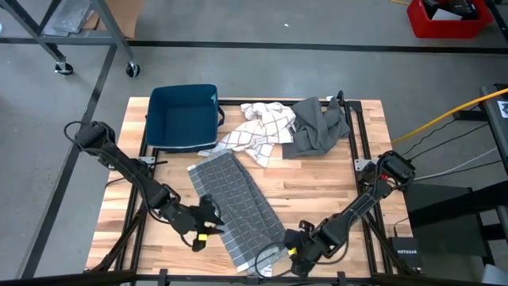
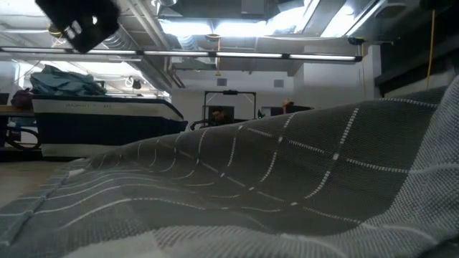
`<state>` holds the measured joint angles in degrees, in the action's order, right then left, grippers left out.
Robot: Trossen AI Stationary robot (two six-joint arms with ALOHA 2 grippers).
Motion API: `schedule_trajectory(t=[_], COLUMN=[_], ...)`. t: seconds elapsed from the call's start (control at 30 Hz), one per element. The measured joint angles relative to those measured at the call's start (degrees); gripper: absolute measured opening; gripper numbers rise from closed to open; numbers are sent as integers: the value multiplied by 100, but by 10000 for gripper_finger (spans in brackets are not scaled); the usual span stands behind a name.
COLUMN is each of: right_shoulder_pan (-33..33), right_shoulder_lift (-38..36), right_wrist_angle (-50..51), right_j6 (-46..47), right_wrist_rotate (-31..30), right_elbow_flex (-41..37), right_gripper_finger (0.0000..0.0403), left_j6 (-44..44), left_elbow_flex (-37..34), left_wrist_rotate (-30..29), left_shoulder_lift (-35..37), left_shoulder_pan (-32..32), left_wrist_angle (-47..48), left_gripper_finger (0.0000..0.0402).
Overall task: Fold towel
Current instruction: Fold the gray patterned towel
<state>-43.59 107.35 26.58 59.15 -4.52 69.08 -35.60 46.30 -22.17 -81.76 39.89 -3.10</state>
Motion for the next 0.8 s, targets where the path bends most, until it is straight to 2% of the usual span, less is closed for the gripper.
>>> schedule_trajectory(t=[0.1,0.27,0.5,0.63,0.8], right_shoulder_pan=[138,207,194,201,201], right_shoulder_lift=[-2,-2,-4,-4,-4], right_wrist_angle=[364,1212,2109,1968,1662], right_j6=[-895,-2022,-3300,-3920,-4638], right_wrist_rotate=[110,103,-298,-618,-618], right_elbow_flex=[0,0,262,384,411], right_gripper_finger=[184,184,184,184,184], left_j6=[541,988,2035,2410,2411], left_elbow_flex=[4,10,513,748,900], left_wrist_rotate=[262,318,319,314,304], left_shoulder_lift=[-275,-994,-2014,-2450,-2614], left_shoulder_pan=[101,301,412,362,303], left_wrist_angle=[-666,-1352,-1382,-1307,-1000], left_gripper_finger=[115,115,115,115,115])
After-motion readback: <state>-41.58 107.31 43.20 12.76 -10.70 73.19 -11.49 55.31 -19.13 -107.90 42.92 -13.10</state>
